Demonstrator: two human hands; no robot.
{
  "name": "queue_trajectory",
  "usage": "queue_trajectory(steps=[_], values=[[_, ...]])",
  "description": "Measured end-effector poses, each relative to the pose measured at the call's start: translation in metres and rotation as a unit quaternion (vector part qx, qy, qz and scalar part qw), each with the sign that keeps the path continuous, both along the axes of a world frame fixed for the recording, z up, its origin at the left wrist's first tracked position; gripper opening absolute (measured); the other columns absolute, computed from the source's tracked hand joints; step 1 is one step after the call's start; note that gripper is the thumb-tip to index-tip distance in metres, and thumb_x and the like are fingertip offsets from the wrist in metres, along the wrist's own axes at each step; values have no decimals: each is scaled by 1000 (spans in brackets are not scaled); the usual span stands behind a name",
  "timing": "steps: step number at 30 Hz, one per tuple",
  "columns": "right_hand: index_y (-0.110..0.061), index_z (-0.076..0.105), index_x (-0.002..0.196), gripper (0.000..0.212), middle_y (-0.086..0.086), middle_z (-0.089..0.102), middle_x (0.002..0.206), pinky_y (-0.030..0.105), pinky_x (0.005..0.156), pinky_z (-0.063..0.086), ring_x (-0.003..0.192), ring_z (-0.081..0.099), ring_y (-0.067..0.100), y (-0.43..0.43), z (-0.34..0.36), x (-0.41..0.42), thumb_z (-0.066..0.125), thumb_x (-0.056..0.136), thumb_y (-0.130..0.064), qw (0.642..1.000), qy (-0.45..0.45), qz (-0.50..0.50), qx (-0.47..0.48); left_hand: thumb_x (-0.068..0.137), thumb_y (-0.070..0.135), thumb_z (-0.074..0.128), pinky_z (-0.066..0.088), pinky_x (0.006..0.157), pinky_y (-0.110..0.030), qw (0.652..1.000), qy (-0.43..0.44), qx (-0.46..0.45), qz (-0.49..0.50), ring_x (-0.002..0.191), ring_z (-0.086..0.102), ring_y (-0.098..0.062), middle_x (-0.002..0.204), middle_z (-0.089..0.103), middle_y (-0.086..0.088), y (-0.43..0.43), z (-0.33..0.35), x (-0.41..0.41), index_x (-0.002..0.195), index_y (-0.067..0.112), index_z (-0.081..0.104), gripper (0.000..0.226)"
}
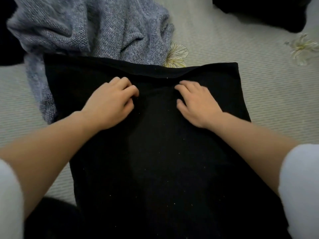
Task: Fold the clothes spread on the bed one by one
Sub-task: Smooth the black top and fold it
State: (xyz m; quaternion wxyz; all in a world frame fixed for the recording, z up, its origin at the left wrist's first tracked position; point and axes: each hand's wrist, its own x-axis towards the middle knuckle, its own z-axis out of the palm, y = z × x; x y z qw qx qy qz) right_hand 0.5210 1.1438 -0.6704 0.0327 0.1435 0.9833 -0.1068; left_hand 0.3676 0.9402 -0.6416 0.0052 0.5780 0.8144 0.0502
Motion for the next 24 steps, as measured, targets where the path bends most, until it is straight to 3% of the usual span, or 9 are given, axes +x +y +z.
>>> queue_trajectory(steps=[3, 6, 8, 11, 16, 20, 24], values=[[-19, 25, 150, 59, 4, 25, 156, 43, 112, 21, 143, 20, 23, 19, 0, -26, 44, 95, -32, 998, -25, -46, -32, 91, 31, 52, 26, 104, -50, 987, -31, -17, 159, 131, 29, -31, 145, 38, -3, 17, -13, -15, 136, 28, 46, 45], [-17, 19, 152, 65, 6, 18, 159, 48, 114, 17, 145, 13, 26, 18, 5, -38, 44, 94, -33, 981, -6, -168, -98, 93, 35, 46, 13, 112, -53, 945, -96, -10, 311, 142, 13, -33, 157, 19, -6, 31, -10, -25, 147, 24, 30, 58], [-15, 21, 152, 64, 6, 16, 160, 44, 116, 11, 147, 11, 24, -5, 7, -21, 44, 95, -32, 986, 17, -153, -70, 93, 30, 46, 8, 114, -53, 957, -55, 9, 286, 146, 8, -32, 159, 14, -10, 27, -7, -7, 149, 19, 26, 60], [-17, 21, 152, 63, 3, 10, 161, 39, 118, -2, 149, 2, 20, -58, 9, 42, 42, 95, -35, 998, 5, -44, -40, 95, 31, 42, 7, 116, -48, 981, -49, 38, 184, 147, 5, -29, 160, 9, -11, -2, -13, 63, 151, 17, 22, 61], [-25, -3, 151, 64, -4, -14, 159, 36, 113, -19, 143, -22, 11, -90, -2, 122, 17, 96, -50, 993, -98, -58, -27, 96, 55, 8, -8, 114, -37, 964, -111, -95, 222, 143, -23, -15, 158, -19, -2, -57, -42, 150, 149, 30, -13, 62], [-35, -13, 148, 63, -7, -21, 156, 37, 115, -16, 143, -24, 11, -73, -6, 147, 9, 94, -59, 988, -114, -101, -23, 95, 58, 8, -8, 115, -37, 960, -109, -89, 241, 143, -21, -16, 158, -16, -1, -63, -50, 153, 147, 34, -13, 61], [-29, 12, 152, 59, -1, 0, 162, 38, 117, -5, 148, -7, 15, -62, 13, 151, 31, 99, -47, 982, -57, -164, -78, 92, 58, 5, -7, 116, -41, 943, -124, -130, 282, 142, -23, -17, 158, -20, -4, -54, -43, 162, 148, 32, -14, 65]])
